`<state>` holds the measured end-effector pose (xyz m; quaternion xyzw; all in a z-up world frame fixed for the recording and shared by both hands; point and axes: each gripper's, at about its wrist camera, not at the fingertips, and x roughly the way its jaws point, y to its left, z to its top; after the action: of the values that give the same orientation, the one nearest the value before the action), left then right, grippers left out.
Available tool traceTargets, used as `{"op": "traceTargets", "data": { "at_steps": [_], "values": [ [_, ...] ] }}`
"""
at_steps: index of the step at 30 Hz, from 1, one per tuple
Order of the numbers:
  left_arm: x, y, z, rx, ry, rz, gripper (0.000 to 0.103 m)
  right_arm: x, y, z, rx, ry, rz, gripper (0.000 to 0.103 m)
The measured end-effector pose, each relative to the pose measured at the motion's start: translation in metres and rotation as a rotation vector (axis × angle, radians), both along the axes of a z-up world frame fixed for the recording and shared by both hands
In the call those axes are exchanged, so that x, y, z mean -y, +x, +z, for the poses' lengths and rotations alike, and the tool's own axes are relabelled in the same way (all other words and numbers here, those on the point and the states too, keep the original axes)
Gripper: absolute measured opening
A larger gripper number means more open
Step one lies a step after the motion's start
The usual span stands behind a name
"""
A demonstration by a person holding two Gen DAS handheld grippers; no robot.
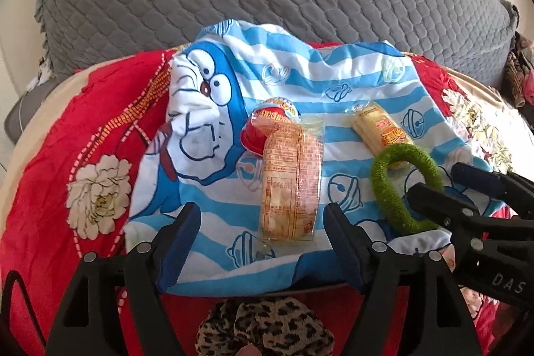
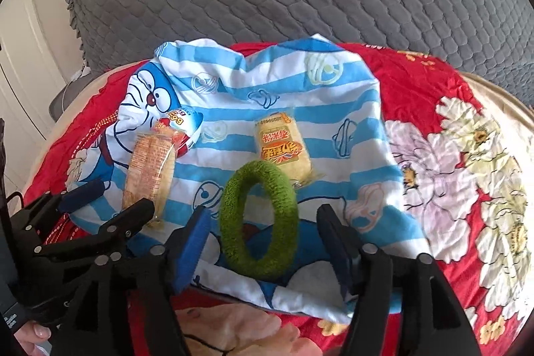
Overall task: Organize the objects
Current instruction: 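Open left tool on the bread while right tool opens on the green ring, then pull both tools back from the tray toward the two scrunchies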
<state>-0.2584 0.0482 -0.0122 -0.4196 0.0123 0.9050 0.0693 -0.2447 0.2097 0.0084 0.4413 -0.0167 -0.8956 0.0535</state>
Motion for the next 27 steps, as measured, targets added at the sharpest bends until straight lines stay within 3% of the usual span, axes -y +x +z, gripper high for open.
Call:
{"op": "traceTargets", "data": {
  "at_steps": [2,27],
  "values": [
    [0.0,0.002,0.004,-0.001,0.007,-0.004,0.077,-0.001,0.002,0.003,-0.002,0.002,-0.001,0.08],
    [0.011,0.039,0.037,-0.028,0.034,-0.005,0.078,0.002,0.053,0.036,-0.037,-0.012,0.017,0.081]
  ]
}}
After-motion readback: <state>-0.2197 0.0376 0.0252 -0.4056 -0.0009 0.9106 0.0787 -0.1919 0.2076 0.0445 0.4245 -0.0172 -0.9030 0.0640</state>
